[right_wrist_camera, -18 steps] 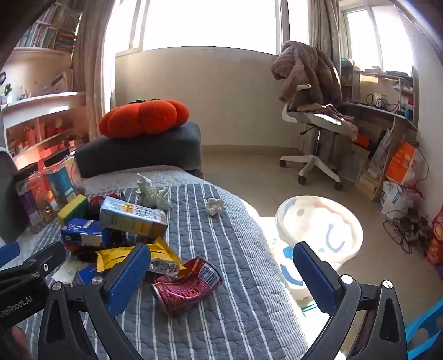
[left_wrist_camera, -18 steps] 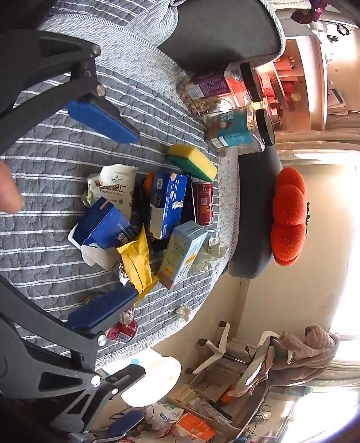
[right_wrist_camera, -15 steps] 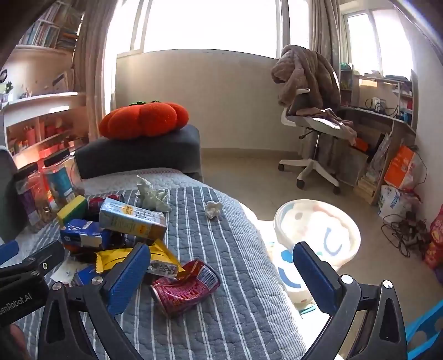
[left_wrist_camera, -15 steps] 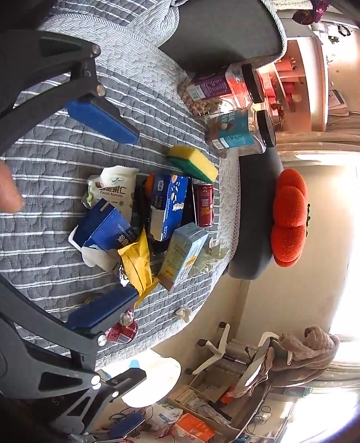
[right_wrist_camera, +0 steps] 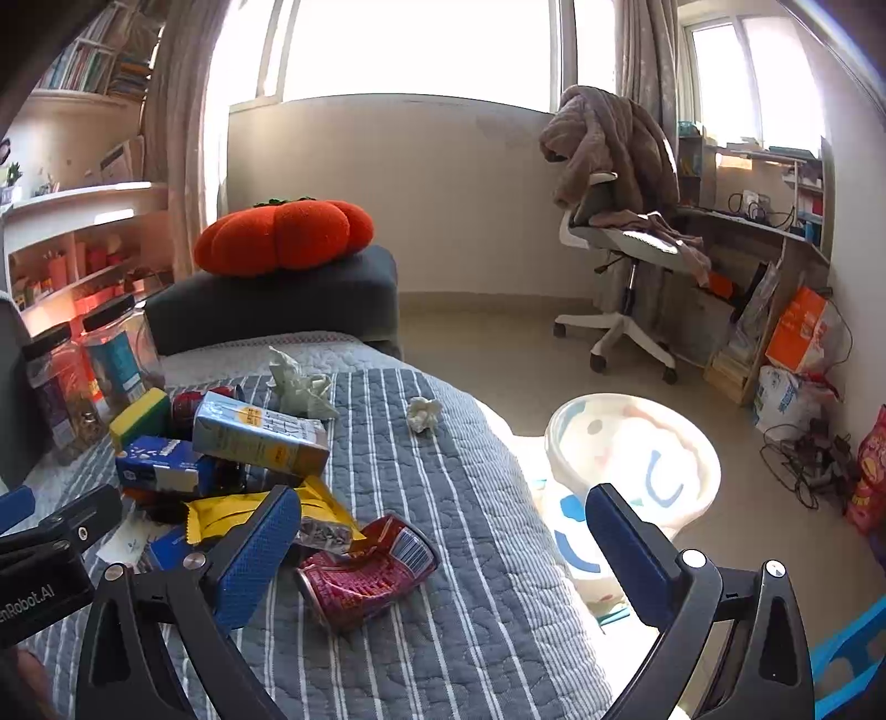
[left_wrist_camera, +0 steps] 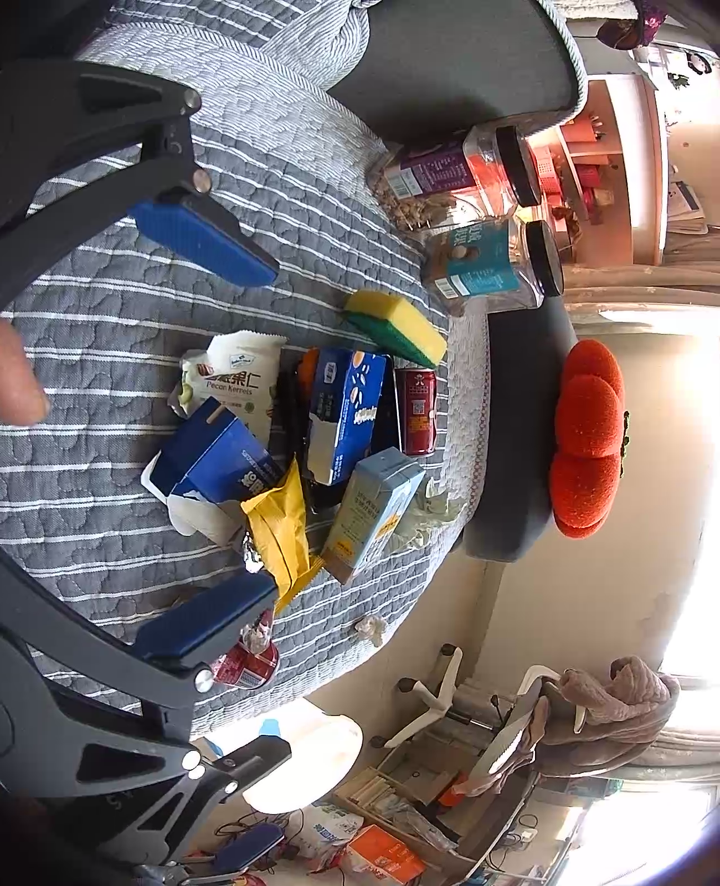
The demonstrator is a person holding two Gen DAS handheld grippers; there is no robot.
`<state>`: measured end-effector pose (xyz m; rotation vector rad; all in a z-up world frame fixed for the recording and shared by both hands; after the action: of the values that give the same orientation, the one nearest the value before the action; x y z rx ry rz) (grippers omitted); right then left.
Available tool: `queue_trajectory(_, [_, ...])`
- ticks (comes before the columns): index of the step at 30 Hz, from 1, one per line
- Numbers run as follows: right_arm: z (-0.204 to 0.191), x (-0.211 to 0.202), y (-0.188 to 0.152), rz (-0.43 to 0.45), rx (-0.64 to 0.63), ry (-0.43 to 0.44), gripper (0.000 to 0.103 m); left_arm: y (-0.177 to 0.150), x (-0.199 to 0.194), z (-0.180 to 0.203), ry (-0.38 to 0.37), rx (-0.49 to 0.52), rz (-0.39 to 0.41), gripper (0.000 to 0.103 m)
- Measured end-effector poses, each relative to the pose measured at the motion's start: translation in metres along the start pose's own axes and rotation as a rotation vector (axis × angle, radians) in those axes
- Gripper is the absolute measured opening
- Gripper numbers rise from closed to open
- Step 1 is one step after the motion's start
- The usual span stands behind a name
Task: Collect trash
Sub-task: 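Move both tools toward the pile of trash on the bed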
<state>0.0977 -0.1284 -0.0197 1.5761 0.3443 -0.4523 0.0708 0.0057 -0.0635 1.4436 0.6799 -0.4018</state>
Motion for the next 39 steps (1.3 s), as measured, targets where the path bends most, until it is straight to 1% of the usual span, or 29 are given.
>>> queue_trajectory(9, [0.001,0.003,-0.003,-0.013,0.007,0.004,0.103,-0.003,0.003,-0.002,0.000,-0.007,-0.009,0.103])
queue_trajectory(16, [0.002,0.005,-0.005,-0.030,0.014,0.003,0.103,-0.007,0.004,-0.001,-0.016,-0.027,-0.044,0.103])
queue_trajectory(24, [0.003,0.007,-0.006,-0.039,0.013,0.004,0.103,-0.007,0.004,-0.001,-0.037,-0.060,-0.040,0.103])
queue_trajectory(26, [0.002,0.008,-0.007,-0.043,0.014,0.004,0.103,-0.007,0.005,-0.002,-0.026,-0.052,-0.038,0.103])
queue_trajectory(30, [0.003,0.009,-0.008,-0.052,0.016,0.004,0.103,-0.010,0.006,-0.001,-0.033,-0.058,-0.057,0.103])
queue_trajectory(34, [0.004,0.014,-0.012,-0.080,0.023,0.005,0.103,-0.010,0.010,-0.001,-0.028,-0.047,-0.061,0.103])
queue_trajectory(37, [0.005,0.022,-0.018,-0.145,0.026,-0.005,0.103,-0.011,0.012,0.003,-0.019,-0.023,-0.070,0.103])
queue_trajectory(39, [0.009,0.027,-0.023,-0.192,0.036,-0.013,0.103,-0.012,0.016,0.008,-0.002,0.013,-0.070,0.103])
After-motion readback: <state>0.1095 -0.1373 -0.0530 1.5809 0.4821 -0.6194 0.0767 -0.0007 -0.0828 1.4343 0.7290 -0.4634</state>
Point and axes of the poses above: each gripper's, at about its wrist camera, not at the fingertips, and x roughly the way its jaws point, z to its right, y to its top, the point moved 9 cm from there along x, roughly the way its jaws point, and after that the axes turned 9 degrees about y, right-handed, at the moved point
